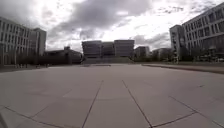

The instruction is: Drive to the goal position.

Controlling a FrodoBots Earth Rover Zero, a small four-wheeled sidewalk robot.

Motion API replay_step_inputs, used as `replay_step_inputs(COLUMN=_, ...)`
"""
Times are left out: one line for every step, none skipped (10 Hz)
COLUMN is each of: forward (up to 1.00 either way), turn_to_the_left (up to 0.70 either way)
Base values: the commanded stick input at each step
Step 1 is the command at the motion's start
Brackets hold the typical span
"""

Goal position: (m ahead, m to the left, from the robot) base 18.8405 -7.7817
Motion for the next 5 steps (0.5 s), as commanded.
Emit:
replay_step_inputs(forward=0.50, turn_to_the_left=0.01)
replay_step_inputs(forward=0.50, turn_to_the_left=0.01)
replay_step_inputs(forward=0.50, turn_to_the_left=0.01)
replay_step_inputs(forward=0.50, turn_to_the_left=0.01)
replay_step_inputs(forward=0.50, turn_to_the_left=0.01)
